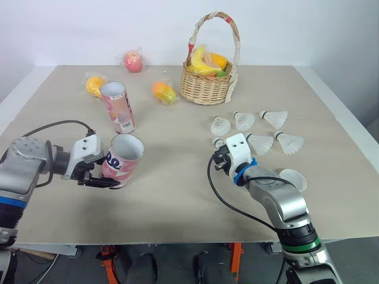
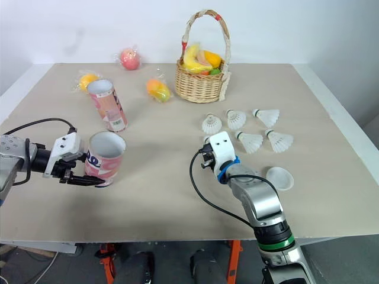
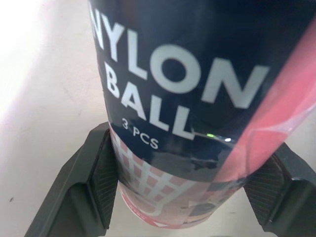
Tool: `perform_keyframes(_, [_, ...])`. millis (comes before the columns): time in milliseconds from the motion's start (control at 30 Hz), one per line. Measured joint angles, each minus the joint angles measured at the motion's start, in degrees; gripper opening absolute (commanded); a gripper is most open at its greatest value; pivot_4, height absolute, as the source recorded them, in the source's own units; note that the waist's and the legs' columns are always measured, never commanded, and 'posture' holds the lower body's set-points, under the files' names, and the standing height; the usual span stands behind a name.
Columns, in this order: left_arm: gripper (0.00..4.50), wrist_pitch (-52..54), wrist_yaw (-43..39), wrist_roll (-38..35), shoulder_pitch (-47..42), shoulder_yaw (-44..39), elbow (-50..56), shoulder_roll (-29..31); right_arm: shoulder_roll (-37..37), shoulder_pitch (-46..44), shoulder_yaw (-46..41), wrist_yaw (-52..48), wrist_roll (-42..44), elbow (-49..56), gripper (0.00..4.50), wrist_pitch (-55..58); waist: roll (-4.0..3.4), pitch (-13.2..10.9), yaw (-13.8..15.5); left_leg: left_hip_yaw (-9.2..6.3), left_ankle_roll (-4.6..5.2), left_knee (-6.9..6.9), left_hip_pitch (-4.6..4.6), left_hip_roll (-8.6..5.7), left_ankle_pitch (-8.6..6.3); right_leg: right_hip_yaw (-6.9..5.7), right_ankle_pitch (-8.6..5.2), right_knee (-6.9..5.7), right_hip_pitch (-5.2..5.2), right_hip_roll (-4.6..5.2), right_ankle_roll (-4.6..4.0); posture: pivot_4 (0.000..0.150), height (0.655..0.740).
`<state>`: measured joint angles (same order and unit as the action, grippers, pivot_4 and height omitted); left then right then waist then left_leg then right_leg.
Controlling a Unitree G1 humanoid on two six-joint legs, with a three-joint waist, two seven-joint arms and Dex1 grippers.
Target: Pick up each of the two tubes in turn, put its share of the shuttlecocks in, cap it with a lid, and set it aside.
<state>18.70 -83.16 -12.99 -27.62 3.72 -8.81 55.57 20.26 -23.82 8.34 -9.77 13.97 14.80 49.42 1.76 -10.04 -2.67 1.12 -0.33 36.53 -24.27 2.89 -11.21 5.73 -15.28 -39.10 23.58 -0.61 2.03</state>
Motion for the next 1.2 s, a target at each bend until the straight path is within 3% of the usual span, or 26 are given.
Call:
perform_keyframes(233, [3.13,0.4,0.0,0.1,0.0,0.0,0.4,-0.3,1.7,0.8,0.2,-6.7,0.8,4.0,0.05,-2.1,0.0,0.0,0.1,-0.04,0.0,0.01,0.0,-0.01,0.0,-0.03,-0.02,0.0,-0.01,0.0,0.04,0.15,0.74])
perform_keyframes(433, [3.13,0.1,-0.5,0.6,-1.0,0.6,-0.6,-0.9,8.0,0.0,-1.6,-24.1,7.1,8.0,0.05,-13.2,-0.01,0.0,0.2,-0.09,0.0,0.07,-0.01,-0.08,0.0,-0.06,-0.12,0.03,-0.1,0.05,0.27,0.15,0.74])
perform_keyframes(567, [3.13,-0.4,-2.1,1.3,-2.5,1.6,-3.6,-0.9,11.3,-11.5,0.2,-39.1,10.0,3.6,0.05,-18.9,-0.22,-0.1,0.0,-0.03,0.04,0.16,0.15,-0.04,0.03,-0.03,0.05,-0.01,-0.16,0.0,0.24,0.15,0.74])
perform_keyframes(733, [3.13,-1.2,-4.2,2.7,-6.1,3.8,-7.3,-2.3,7.6,-29.0,8.4,-51.1,4.5,-9.1,0.05,-30.1,-0.32,-0.1,0.3,-0.1,0.19,0.11,0.18,0.05,0.12,-0.19,0.1,-0.02,-0.16,-0.07,0.11,0.15,0.74])
perform_keyframes(1000, [3.13,-1.7,-6.3,3.5,-8.9,5.4,-8.8,-3.5,6.7,-33.0,15.5,-61.2,-2.9,-18.6,0.05,-41.7,-0.32,-0.1,1.1,-0.05,0.21,0.12,-0.03,-0.28,0.04,-0.17,0.06,-0.02,-0.11,0.37,0.01,0.15,0.74])
perform_keyframes(1200, [3.13,-1.4,-6.1,4.0,-8.9,5.4,-8.8,-3.6,3.8,-37.2,17.7,-61.9,-9.2,-23.8,0.05,-46.9,-0.34,-0.1,1.1,-0.07,0.2,0.15,0.03,-0.2,0.06,-0.3,0.1,-0.06,-0.12,0.29,-0.07,0.15,0.74])
